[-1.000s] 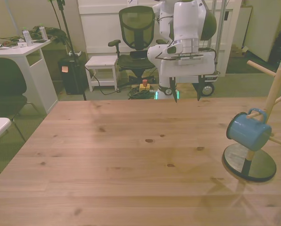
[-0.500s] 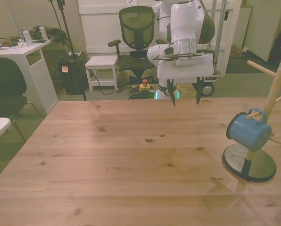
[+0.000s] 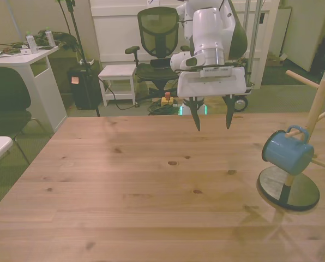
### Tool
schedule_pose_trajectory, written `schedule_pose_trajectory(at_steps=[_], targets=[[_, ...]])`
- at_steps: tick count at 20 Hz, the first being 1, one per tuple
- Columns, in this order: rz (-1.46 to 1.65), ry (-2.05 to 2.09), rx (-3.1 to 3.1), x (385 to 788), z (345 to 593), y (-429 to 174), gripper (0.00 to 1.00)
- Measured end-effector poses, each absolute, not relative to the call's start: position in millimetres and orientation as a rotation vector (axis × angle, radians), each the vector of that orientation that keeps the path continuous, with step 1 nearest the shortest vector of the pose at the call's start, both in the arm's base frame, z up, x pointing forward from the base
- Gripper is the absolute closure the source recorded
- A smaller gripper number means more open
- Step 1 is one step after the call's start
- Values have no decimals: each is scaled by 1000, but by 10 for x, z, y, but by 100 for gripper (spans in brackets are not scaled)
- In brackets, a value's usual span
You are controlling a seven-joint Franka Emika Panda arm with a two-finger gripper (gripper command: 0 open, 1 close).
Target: Unload the mug
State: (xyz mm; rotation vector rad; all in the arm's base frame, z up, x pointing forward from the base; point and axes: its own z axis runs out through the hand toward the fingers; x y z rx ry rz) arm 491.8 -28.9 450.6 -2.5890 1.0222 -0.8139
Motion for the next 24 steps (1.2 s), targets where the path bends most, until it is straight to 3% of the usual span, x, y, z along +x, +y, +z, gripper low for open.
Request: schedule_pose_trajectory(at_steps=[11,24], targets=[[-851,950,-2524,5580,4481,13,0],[-930,865,-2511,5659,4374,277,0]])
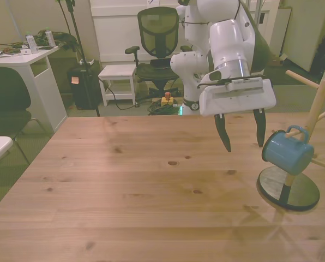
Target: Unload the mug
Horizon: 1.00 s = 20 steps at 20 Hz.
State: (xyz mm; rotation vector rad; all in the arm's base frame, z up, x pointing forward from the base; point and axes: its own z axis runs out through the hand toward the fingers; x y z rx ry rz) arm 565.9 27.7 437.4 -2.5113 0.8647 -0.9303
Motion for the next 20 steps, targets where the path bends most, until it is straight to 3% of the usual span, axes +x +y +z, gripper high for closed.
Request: schedule_pose_trajectory(at_steps=[20], targets=[[-1059,753,-2442,5956,4193,592,0]])
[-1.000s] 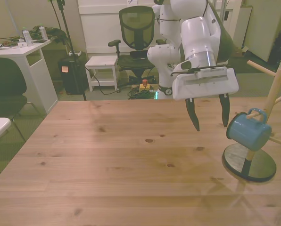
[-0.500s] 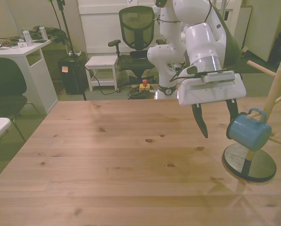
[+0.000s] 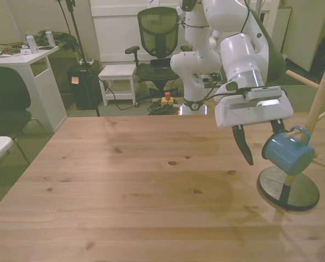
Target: Unload the mug
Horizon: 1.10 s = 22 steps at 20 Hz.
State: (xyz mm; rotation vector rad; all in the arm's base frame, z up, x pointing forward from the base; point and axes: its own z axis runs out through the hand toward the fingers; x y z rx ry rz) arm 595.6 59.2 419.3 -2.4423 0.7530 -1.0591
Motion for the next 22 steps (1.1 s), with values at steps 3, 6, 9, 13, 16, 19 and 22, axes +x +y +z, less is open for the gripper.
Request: schedule_pose_trajectory(at_steps=[3,6,9,13,16,19,22], targets=[[-1067,748,-2432,6007,4180,594,0],[-1065,741,-2425,6060,4170,599,100],[-1060,733,-2422,6086,4153,604,100],[-1057,726,-2413,6088,4135,599,100],[-1053,718,-2408,6088,4134,590,100],[-1056,705,-2404,6084,4164,576,100],[-1057,701,-2398,6083,4184,553,100]])
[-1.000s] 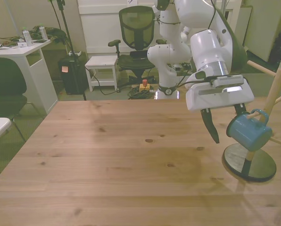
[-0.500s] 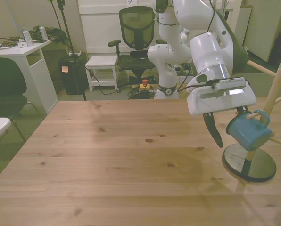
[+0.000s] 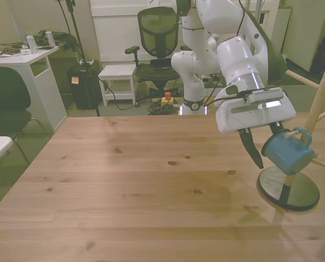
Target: Unload the mug
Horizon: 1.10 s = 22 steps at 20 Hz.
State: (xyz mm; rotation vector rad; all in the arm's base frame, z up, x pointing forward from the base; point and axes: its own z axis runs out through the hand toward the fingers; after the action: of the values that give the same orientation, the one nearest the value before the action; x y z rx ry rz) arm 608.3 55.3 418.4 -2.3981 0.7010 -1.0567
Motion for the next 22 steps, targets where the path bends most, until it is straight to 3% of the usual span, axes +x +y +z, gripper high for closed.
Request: schedule_pose_trajectory(at_steps=[22], targets=[[-1033,682,-2375,6051,4192,461,100]])
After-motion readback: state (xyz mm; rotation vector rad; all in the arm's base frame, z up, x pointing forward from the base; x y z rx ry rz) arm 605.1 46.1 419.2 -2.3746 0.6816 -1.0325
